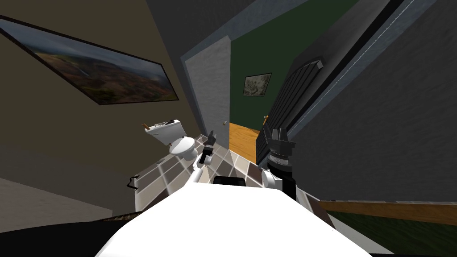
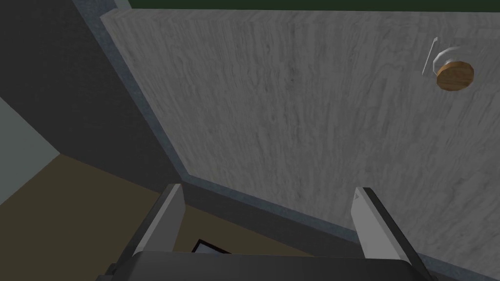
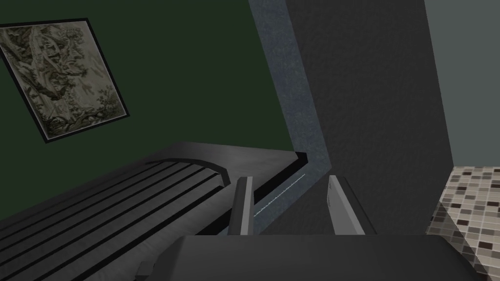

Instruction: Push the door open

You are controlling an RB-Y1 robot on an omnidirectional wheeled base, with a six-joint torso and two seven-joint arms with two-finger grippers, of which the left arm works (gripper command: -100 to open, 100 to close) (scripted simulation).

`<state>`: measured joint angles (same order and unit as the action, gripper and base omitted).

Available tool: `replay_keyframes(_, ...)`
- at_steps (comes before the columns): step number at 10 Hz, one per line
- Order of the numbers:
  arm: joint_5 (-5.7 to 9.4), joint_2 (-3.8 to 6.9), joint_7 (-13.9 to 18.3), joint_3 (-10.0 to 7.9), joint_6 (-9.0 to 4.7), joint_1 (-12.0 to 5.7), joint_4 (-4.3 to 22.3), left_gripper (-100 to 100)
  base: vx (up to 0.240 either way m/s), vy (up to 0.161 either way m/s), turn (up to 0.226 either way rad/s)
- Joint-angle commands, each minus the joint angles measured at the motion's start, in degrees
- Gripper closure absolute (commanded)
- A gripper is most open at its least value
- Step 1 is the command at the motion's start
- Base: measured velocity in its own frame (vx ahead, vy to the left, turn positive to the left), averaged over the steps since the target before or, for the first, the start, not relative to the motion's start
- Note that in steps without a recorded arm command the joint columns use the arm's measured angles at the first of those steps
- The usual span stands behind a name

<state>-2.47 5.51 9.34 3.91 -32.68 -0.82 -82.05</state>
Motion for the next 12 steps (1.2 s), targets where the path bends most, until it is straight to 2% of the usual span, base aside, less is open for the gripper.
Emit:
replay_keyframes(1, 0.08, -0.28, -0.27, 0.56, 0.44, -1.51, 2.63, -100, 0.089, 0.104, -0.080)
replay_keyframes(5, 0.57, -0.31, -0.37, 1.46, 1.10, -5.89, 9.45, -100, 0.080, 0.088, -0.070)
replay_keyframes(6, 0.57, -0.31, -0.37, 1.46, 1.10, -5.89, 9.75, -100, 0.051, 0.061, -0.029)
replay_keyframes(12, 1.27, -0.61, -0.50, 2.76, 2.04, -12.18, 19.96, -100, 0.069, 0.090, -0.065)
